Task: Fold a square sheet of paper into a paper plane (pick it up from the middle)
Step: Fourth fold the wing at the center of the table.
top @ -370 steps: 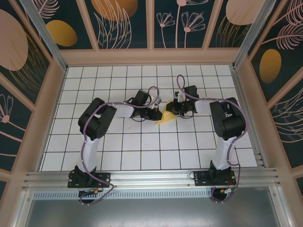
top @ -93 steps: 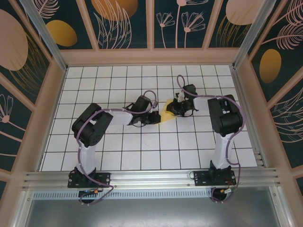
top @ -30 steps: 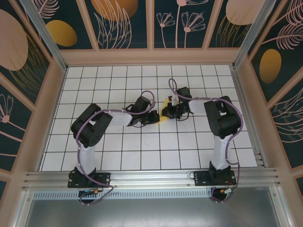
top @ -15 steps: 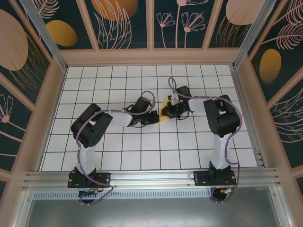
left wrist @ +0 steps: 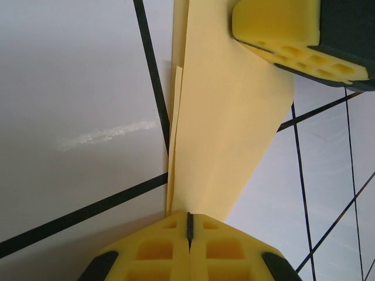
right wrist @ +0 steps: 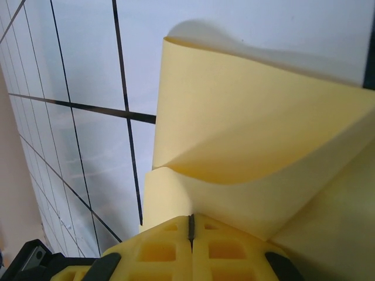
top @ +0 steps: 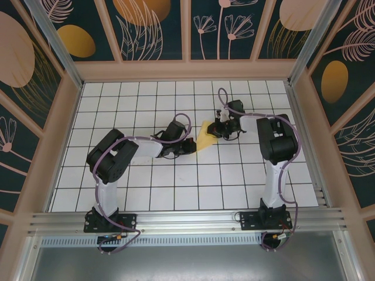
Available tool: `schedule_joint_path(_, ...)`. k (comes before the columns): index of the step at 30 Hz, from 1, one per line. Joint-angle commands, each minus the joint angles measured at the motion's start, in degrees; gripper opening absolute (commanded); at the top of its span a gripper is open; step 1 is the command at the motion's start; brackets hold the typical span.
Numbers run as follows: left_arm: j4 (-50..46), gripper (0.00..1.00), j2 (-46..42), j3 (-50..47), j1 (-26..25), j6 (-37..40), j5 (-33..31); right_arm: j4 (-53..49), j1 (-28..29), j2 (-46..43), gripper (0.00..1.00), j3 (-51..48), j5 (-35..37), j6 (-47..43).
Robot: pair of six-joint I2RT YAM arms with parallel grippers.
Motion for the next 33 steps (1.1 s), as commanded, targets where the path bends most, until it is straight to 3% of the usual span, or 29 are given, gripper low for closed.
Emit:
schedule_joint_path(1, -12.66, 0.00, 1.85, -3.31, 0.38, 1.32, -2.26, 2.98, -4.57, 3.58, 0.04, 2.68, 12.70, -1.71)
schedule_joint_path(20, -12.75, 0.00, 2.58, -2.50, 0.42, 1.03, -2.25, 0.13, -8.00, 3.35, 0.04, 11.84, 13.88, -1.86)
schedule_joint_path(27, -12.23, 0.00, 2.87, -2.24, 0.40, 0.51, -2.58, 3.05, -1.88, -7.85, 0.04, 1.04, 9.21, -0.85)
schedule_joint_path(33, -12.49, 0.00, 2.93, -1.87, 0.40, 0.70, -2.60, 5.24, 5.27, -10.72, 0.04, -6.52, 4.19, 0.80)
